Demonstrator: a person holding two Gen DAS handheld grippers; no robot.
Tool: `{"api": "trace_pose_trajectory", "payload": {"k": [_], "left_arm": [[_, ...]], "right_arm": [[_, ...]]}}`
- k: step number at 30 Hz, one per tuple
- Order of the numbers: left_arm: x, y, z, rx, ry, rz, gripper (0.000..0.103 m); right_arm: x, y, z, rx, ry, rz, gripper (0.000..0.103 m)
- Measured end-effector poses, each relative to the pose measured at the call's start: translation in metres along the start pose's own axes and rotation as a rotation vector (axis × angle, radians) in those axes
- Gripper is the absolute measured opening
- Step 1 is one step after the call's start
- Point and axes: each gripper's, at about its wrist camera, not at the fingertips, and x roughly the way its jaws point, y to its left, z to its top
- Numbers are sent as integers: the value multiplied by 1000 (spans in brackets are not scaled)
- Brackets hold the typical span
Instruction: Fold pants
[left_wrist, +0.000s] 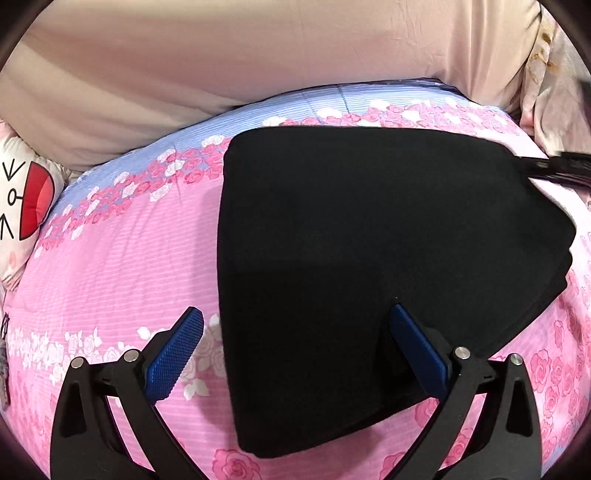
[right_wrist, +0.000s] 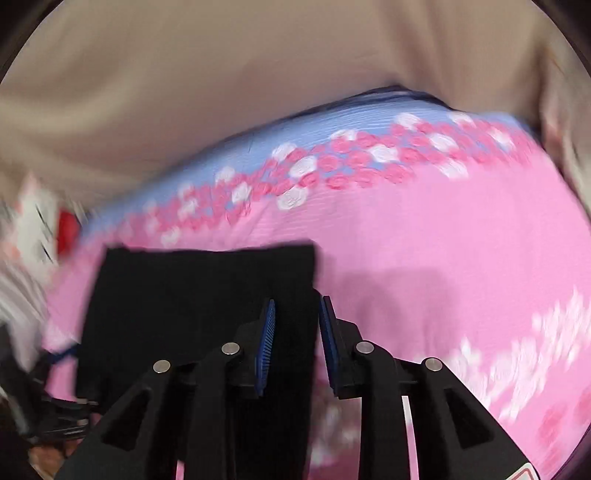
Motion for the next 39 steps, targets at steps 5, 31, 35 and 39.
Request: {"api": "trace_pose_trajectory", "payload": {"k": [5, 31, 35, 39], "left_arm": [[-7, 9, 2, -33, 2, -21, 98], [-7, -6, -3, -7, -7, 49, 98], [-7, -5, -4, -19, -6, 45, 98], [-5, -5, -5, -11, -14, 41, 98]], "right_arm": [[-48, 12, -50, -63, -32, -7, 27], [-69, 73, -58, -187, -120, -18, 28], [-22, 117, -36, -298, -76, 35, 28], [52, 85, -23, -248, 43, -122, 12]]}}
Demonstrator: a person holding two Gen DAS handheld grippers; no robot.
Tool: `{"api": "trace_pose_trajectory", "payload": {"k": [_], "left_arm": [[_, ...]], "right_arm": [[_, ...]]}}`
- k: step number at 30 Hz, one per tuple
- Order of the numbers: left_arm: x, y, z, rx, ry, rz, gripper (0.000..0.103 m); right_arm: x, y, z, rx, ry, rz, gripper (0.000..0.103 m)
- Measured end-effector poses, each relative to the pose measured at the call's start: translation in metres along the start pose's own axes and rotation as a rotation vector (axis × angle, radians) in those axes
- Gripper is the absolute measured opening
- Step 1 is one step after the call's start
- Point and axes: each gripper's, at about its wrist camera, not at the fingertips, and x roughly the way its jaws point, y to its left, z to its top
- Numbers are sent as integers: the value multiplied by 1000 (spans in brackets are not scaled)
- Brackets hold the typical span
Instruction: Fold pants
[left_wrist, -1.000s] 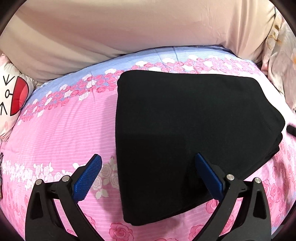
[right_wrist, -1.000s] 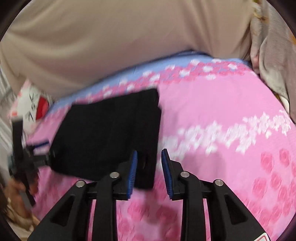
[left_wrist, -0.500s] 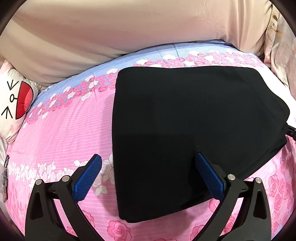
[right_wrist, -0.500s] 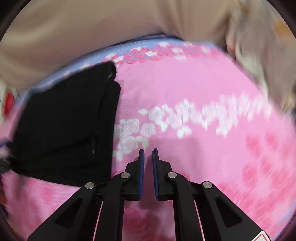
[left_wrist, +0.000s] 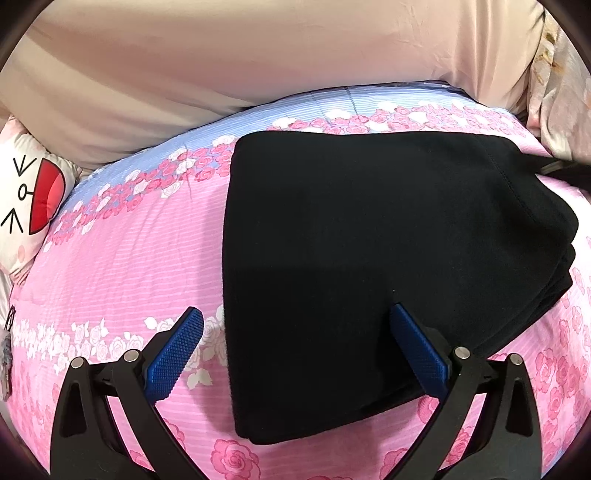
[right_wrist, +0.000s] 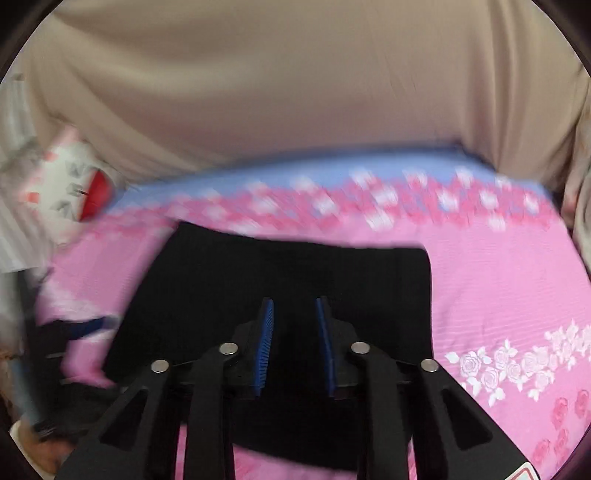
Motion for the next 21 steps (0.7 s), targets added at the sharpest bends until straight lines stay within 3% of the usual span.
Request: {"api": "trace_pose_trajectory", "payload": {"k": [1, 2, 3, 4, 7, 10, 11, 12, 13, 15, 17, 19, 21], "left_arm": [[1, 1, 0, -3, 0, -7, 98], [2, 2, 0, -7, 2, -24, 98], [3, 4, 0, -14, 8, -35, 98], [3, 5, -1, -18, 8, -36, 98], [6, 9, 0, -33, 8, -62, 98], [8, 10, -2, -54, 13, -78, 98], [8, 12, -2, -59, 15, -84, 98], [8, 12, -2, -60, 17, -87, 98], [7, 14, -2, -62, 18, -93, 98], [-2, 18, -2, -67, 6, -113, 98], [-18, 28, -5, -79, -51, -135, 98], [-27, 48, -6, -138, -71, -176, 98], [-27, 62, -8, -203, -61, -215, 98]], "right_arm": [[13, -13, -2, 22, 21, -22, 0], [12, -27, 0, 115, 19, 58, 0], [5, -33, 3, 178, 24, 93, 0], [-5, -32, 8, 194, 3, 104, 7], [-32, -2, 33, 72, -98, 72, 10], [1, 18, 51, -15, -42, 39, 10], [35, 15, 52, -22, 31, -21, 10], [53, 8, 50, -19, 75, -52, 1], [64, -2, 47, 6, 100, -56, 0], [42, -23, 40, 106, 46, 1, 2], [-5, -41, 23, 174, -45, 7, 12], [-32, -50, 2, 213, -68, 47, 42], [-60, -66, -32, 267, -72, 84, 54]]}}
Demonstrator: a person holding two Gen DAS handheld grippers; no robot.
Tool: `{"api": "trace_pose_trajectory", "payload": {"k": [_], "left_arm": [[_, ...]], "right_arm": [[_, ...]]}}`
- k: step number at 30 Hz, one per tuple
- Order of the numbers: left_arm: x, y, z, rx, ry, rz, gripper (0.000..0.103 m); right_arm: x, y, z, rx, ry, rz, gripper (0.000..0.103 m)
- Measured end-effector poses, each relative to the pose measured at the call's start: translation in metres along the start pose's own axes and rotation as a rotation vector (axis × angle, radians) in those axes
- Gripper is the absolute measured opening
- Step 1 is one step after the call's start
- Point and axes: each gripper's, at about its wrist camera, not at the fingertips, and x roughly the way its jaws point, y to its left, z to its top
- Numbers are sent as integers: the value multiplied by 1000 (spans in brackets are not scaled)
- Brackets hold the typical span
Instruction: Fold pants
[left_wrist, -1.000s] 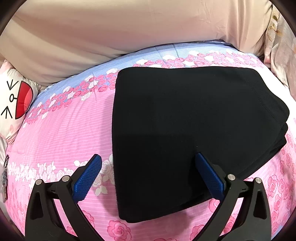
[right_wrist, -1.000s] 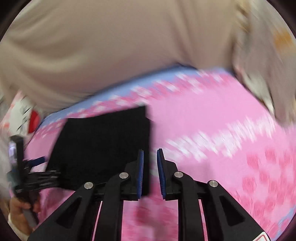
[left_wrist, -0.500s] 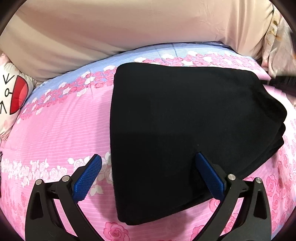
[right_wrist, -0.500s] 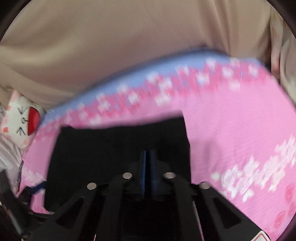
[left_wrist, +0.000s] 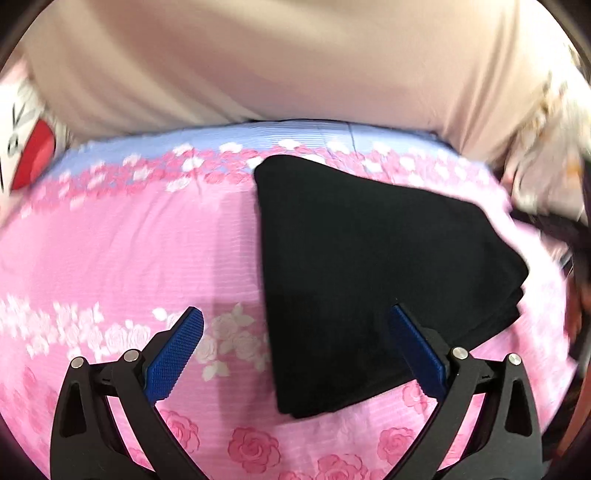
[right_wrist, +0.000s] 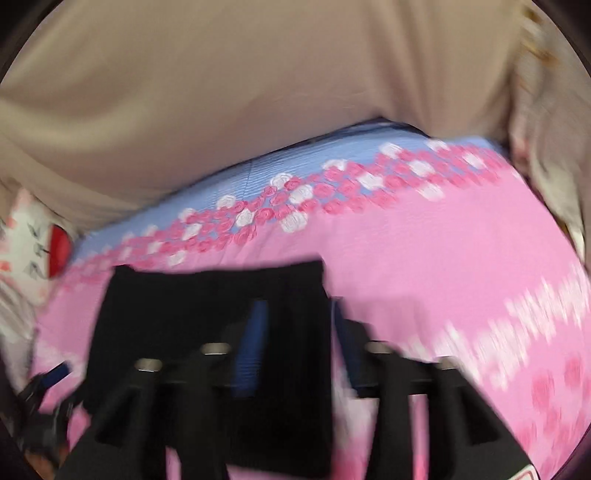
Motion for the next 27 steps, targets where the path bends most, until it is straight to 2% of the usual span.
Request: {"api": "trace_pose_trajectory", "payload": {"k": [4, 8, 9, 10, 11, 12, 13, 15, 16, 17, 18, 19, 20, 23, 27], "left_arm": [[11, 24, -2, -179, 11, -44, 98], [39, 25, -10, -282, 96, -132, 98], [45, 25, -13, -300, 121, -144, 98], [43, 21, -14, -298, 83, -128, 98], [44, 17, -14, -291, 82, -128, 98], [47, 13, -14, -286, 100, -124, 98], [46, 9, -13, -271, 97, -109, 98], [49, -3, -11, -222, 123, -119, 96], [50, -9, -9, -202, 125, -135, 78], [51, -14, -7, -193, 134, -160, 68], [49, -15, -7, -196, 133, -154, 64], [46, -16, -5, -189, 129, -151, 49], [39, -15, -2, -178, 124, -165, 40], [22, -9, 1, -175, 135, -204, 34], [-23, -11, -15, -110, 182, -264, 35]], "right_arm": [[-12, -31, -46, 150, 72, 116, 58], [10, -43, -71, 248, 143, 229, 58], [18, -42, -75, 275, 165, 281, 58], [24, -41, -79, 297, 184, 318, 59], [31, -39, -81, 334, 194, 359, 64], [29, -36, -81, 335, 161, 360, 70], [30, -31, -79, 324, 148, 355, 72], [34, -24, -76, 318, 128, 348, 69], [38, -23, -75, 329, 123, 363, 55], [43, -23, -74, 342, 129, 377, 41], [42, -22, -73, 353, 119, 387, 37], [39, -20, -71, 343, 113, 387, 33], [30, -15, -68, 313, 100, 384, 32], [-3, -5, -63, 266, 77, 443, 29], [-51, 3, -79, 170, 87, 425, 28]]}}
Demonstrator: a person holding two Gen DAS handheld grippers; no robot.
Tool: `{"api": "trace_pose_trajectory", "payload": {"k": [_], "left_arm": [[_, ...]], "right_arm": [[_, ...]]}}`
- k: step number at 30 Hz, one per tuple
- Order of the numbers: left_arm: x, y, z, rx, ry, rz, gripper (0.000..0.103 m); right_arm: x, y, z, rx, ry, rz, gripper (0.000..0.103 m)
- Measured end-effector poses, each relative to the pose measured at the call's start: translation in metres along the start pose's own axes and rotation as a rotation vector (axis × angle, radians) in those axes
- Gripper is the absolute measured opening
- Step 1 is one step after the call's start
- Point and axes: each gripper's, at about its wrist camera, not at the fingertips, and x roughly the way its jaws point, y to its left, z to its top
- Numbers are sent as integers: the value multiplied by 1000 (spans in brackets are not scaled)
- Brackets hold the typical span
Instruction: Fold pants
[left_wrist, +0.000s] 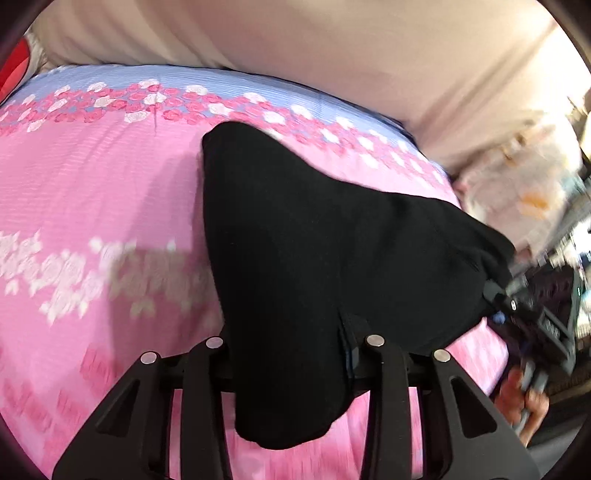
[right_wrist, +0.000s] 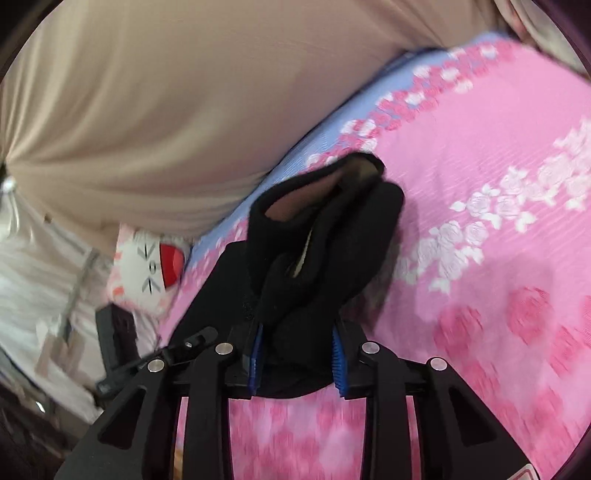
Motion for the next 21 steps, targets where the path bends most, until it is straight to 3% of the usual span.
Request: {"api": "trace_pose_trajectory", "payload": {"k": [3, 4, 5, 7, 9, 11, 12, 13, 14, 15, 18, 21], "left_arm": [[-15, -6, -39, 43, 62, -21, 40], [-13, -6, -53, 51, 77, -8, 46], [-8, -4, -65, 57, 91, 23, 54], [-4, 1, -79, 55, 85, 85, 61], [-16, 3, -83, 39, 38, 113, 61], [-44, -3, -71, 63, -72, 171, 62], [-54, -8, -65, 83, -123, 205, 67], [-63, -14, -59, 107, -169, 239, 83], [-70, -21, -53, 130, -216, 275, 96], [-73, -30, -43, 153, -278, 338, 96], [-49, -49, -21, 216, -332, 437, 96], [7, -48, -9, 207, -229, 487, 96]], "right_arm": [[-10, -19, -36, 11, 72, -41, 35], [-6, -27, -48, 5, 106, -89, 39], [-1, -37, -63, -13, 134, -193, 44], [-10, -42, -73, -4, 81, -188, 47], [-35, -35, -67, 3, -3, -210, 50], [-58, -12, -54, -78, -111, -250, 49], [-65, 4, -45, -138, -145, -265, 42], [-66, 18, -38, -186, -162, -270, 30], [-61, 37, -28, -255, -171, -274, 25], [-52, 50, -21, -294, -169, -279, 19], [-7, 65, -6, -375, -114, -305, 18], [46, 40, -7, -379, -28, -462, 18]]}}
